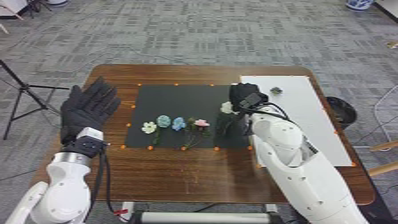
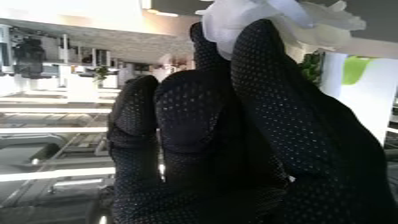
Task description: Arrange flowers
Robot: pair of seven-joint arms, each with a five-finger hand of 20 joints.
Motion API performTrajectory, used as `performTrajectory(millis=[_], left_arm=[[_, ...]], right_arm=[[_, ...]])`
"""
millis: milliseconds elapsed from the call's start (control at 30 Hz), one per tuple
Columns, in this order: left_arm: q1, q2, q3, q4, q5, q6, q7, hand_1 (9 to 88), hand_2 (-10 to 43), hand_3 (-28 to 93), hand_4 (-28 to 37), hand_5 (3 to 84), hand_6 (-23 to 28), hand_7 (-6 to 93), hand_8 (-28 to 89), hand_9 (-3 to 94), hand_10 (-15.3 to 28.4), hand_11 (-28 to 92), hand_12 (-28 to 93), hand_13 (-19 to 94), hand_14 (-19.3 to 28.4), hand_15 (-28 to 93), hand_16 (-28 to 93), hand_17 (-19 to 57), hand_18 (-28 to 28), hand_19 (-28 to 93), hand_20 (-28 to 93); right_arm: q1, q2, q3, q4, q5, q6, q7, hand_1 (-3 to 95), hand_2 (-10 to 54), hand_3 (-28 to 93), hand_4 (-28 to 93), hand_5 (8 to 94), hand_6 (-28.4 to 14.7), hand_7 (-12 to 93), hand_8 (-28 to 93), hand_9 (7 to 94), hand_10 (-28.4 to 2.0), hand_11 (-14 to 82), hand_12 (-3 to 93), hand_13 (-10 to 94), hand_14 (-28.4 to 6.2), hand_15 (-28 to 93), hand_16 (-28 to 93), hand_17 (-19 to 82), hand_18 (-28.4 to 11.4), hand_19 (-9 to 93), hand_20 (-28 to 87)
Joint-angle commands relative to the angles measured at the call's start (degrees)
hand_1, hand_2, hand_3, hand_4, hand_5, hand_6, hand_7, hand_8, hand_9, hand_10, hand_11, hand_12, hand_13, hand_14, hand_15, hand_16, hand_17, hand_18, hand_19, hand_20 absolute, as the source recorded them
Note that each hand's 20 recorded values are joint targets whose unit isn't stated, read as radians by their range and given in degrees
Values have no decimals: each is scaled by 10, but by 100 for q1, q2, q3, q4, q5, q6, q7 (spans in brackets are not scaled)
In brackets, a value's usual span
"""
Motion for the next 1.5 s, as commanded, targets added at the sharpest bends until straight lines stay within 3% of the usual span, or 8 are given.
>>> performTrajectory(millis=[33,600,700,800,1033,1267,1367,1500], left_arm=[[47,-78,-31,-35,-95,0,-10,250,204,646,-283,419,79,93,-90,332,139,184,63,263,130,209,-47,-66,145,381,81],[87,-56,-61,-87,-170,156,31,261,196,650,-283,430,74,100,-92,319,132,184,68,240,129,215,-42,-69,146,384,83],[87,-56,-71,-111,11,281,-55,265,194,649,-283,430,75,102,-92,317,131,186,70,237,128,216,-42,-69,146,386,84],[103,-66,-75,-107,-101,213,-30,269,191,649,-283,429,76,103,-92,316,131,189,71,233,129,220,-40,-69,147,388,84],[116,-73,-87,-105,-134,105,-5,267,185,656,-283,426,80,103,-92,315,133,191,72,230,132,226,-41,-70,147,388,83],[76,-72,-71,-59,-130,-60,-25,268,183,655,-283,425,80,101,-91,315,135,191,72,233,136,232,-42,-70,148,385,82],[74,-68,-84,-27,-120,-130,-44,269,183,651,-283,424,80,101,-91,317,134,189,71,239,137,234,-43,-70,148,385,82],[43,-52,-62,-10,-102,-168,-50,269,184,649,-283,423,78,100,-91,320,133,188,72,245,140,236,-43,-70,148,383,83]], right_arm=[[7,-32,-70,-40,-30,47,-83,606,-95,678,-283,757,-1,325,43,770,-81,57,269,744,-62,683,309,396,-211,822,390],[-130,19,1,-287,-15,-426,-208,579,-95,673,-283,725,-5,263,4,710,-100,138,189,727,-63,668,344,383,-215,814,387],[-151,-24,55,-302,-19,-523,-209,565,-95,666,-283,720,-7,250,3,700,-103,148,168,719,-68,671,338,377,-215,810,386],[-187,-26,87,-334,18,-508,-188,524,-95,691,-283,712,-4,235,-1,695,-105,147,165,714,-71,674,318,372,-215,805,386],[-242,-7,235,-491,198,-393,-149,479,-95,729,-283,705,0,217,-26,690,-109,146,165,709,-72,678,305,369,-218,803,389],[-150,174,515,-159,463,1099,509,449,-95,744,-282,698,0,211,-77,695,-115,148,164,720,-72,684,292,376,-220,808,392],[35,157,724,83,414,848,719,467,-95,750,-281,687,-4,205,-74,678,-118,143,160,718,-71,676,297,377,-218,807,381],[284,91,1032,182,470,-112,1052,465,-95,769,-282,610,-20,159,-127,574,-120,94,138,689,-77,658,291,360,-215,791,367]])
